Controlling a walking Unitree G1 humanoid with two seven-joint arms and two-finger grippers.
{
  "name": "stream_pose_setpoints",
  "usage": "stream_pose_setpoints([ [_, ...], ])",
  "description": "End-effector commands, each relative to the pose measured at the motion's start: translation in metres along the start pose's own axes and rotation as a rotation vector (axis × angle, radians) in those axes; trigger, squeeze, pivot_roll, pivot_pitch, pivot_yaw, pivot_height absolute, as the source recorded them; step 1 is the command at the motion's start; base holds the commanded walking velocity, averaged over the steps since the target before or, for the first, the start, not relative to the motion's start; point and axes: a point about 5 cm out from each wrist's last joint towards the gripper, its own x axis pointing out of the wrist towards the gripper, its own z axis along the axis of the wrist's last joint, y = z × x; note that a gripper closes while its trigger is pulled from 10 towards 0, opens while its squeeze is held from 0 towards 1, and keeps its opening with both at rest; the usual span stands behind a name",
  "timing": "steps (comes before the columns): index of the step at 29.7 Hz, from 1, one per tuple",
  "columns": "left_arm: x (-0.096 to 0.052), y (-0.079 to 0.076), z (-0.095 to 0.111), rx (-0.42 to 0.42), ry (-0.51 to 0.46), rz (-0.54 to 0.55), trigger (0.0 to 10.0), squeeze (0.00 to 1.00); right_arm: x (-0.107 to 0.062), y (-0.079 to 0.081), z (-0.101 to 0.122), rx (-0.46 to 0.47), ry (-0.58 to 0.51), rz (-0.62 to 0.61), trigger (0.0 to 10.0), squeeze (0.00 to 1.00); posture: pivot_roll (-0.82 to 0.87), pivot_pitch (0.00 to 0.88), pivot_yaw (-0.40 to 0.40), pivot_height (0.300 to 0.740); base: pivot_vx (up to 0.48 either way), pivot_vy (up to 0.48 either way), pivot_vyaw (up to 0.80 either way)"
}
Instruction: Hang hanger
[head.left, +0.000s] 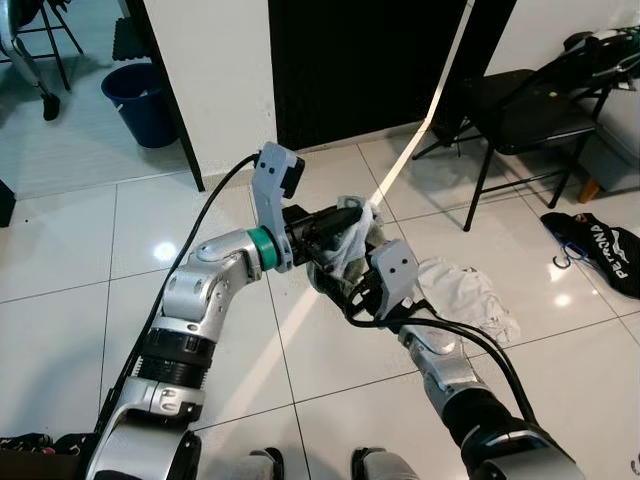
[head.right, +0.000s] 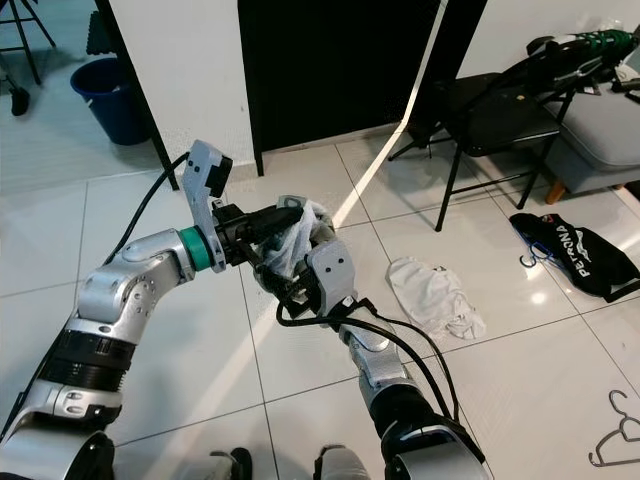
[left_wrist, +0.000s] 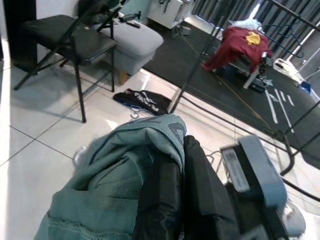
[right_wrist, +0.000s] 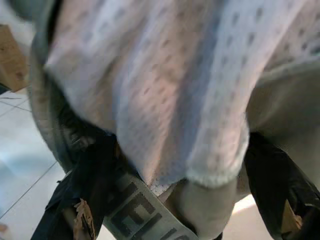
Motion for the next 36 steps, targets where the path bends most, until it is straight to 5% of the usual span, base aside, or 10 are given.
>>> stream_pose_setpoints([
  [1, -0.001, -0.004, -0.003, -0.003, 0.023, -0.028, 10.0, 0.0, -0.002, 0.002, -0.005, 0.004, 0.018, -0.003, 10.0, 1.0, 0.01, 0.114, 0.062, 0.74, 0.0, 0.0, 0.0],
  [18, -0.007, -0.01, -0.003, -0.008, 0.06, -0.031, 10.0, 0.0, 0.0, -0.017, 0.007, -0.113, -0.031, -0.178, 10.0, 1.0, 0.01, 0.115, 0.061, 0.74, 0.0, 0.0, 0.0],
  [28, -0.013, -0.014, -0.001, -0.027, 0.087, -0.074, 10.0, 0.0, -0.004, -0.029, 0.002, -0.077, 0.007, -0.299, 10.0, 1.0, 0.01, 0.11, 0.058, 0.74, 0.0, 0.0, 0.0],
  [29, -0.013, -0.014, -0.001, -0.026, 0.091, -0.078, 10.0, 0.0, -0.004, -0.029, 0.002, -0.066, 0.004, -0.303, 10.0, 0.43, 0.01, 0.11, 0.058, 0.74, 0.0, 0.0, 0.0],
  [31, -0.013, -0.014, -0.001, -0.026, 0.091, -0.078, 10.0, 0.0, -0.004, -0.029, 0.002, -0.066, 0.004, -0.303, 10.0, 0.43, 0.01, 0.11, 0.058, 0.74, 0.0, 0.0, 0.0],
  [32, -0.013, -0.015, -0.001, -0.026, 0.094, -0.081, 10.0, 0.0, -0.003, -0.028, 0.002, -0.053, 0.003, -0.296, 10.0, 0.0, 0.01, 0.109, 0.057, 0.74, 0.0, 0.0, 0.0],
  [33, -0.013, -0.015, -0.001, -0.026, 0.094, -0.081, 10.0, 0.0, -0.003, -0.028, 0.002, -0.053, 0.003, -0.296, 10.0, 0.0, 0.01, 0.109, 0.057, 0.74, 0.0, 0.0, 0.0],
  [34, -0.013, -0.015, -0.001, -0.025, 0.095, -0.083, 10.0, 0.0, -0.002, -0.026, 0.002, -0.034, -0.001, -0.28, 7.1, 0.0, 0.01, 0.108, 0.057, 0.74, 0.0, 0.0, 0.0],
  [35, -0.013, -0.016, 0.0, -0.025, 0.095, -0.083, 10.0, 0.0, -0.002, -0.025, 0.002, -0.019, -0.006, -0.272, 0.4, 0.0, 0.01, 0.108, 0.057, 0.74, 0.0, 0.0, 0.0],
  [36, -0.013, -0.016, 0.0, -0.025, 0.095, -0.083, 10.0, 0.0, -0.002, -0.024, 0.002, -0.007, -0.01, -0.268, 0.0, 0.0, 0.01, 0.108, 0.057, 0.74, 0.0, 0.0, 0.0],
])
